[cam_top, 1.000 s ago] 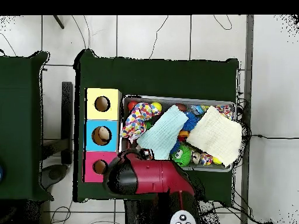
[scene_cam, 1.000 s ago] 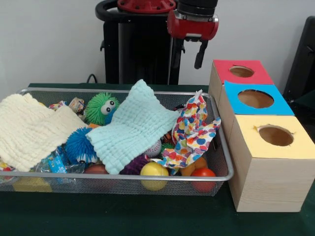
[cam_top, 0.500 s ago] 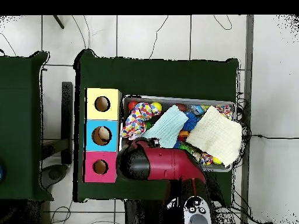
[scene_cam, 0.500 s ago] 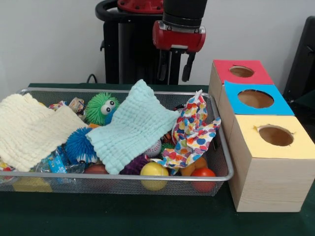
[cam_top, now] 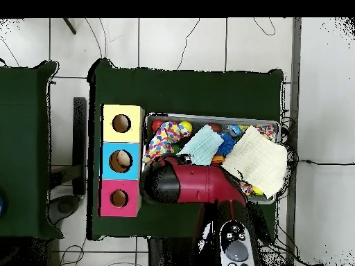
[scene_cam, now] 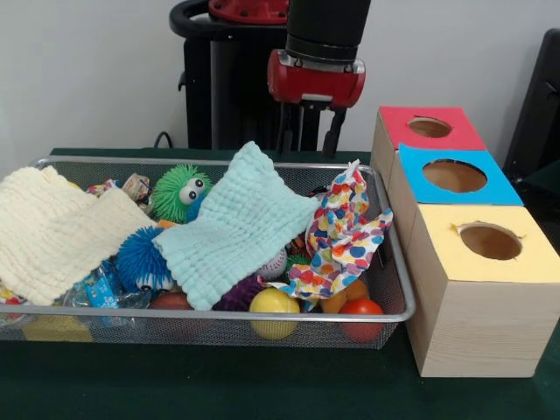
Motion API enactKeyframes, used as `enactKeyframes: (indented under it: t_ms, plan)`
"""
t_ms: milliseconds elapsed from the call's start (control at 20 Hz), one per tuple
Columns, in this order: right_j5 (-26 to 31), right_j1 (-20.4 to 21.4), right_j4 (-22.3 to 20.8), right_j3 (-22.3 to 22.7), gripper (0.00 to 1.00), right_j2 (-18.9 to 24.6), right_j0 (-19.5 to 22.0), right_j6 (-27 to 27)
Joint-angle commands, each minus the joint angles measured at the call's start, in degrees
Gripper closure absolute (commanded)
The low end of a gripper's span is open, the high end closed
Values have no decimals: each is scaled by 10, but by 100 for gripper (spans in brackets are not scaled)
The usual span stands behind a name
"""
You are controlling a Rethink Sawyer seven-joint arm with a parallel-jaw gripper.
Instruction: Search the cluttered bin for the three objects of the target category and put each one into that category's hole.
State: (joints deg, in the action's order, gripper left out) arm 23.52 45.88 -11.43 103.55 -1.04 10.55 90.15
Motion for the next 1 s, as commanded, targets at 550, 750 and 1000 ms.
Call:
enactKeyframes:
  t_ms: [550, 750, 1000]
  plan:
    - [-29, -89, -70, -78, 0, 56, 36, -5]
    - [-42, -107, -83, -87, 0, 61, 44, -4]
    - [-58, -127, -96, -92, 0, 63, 51, 0]
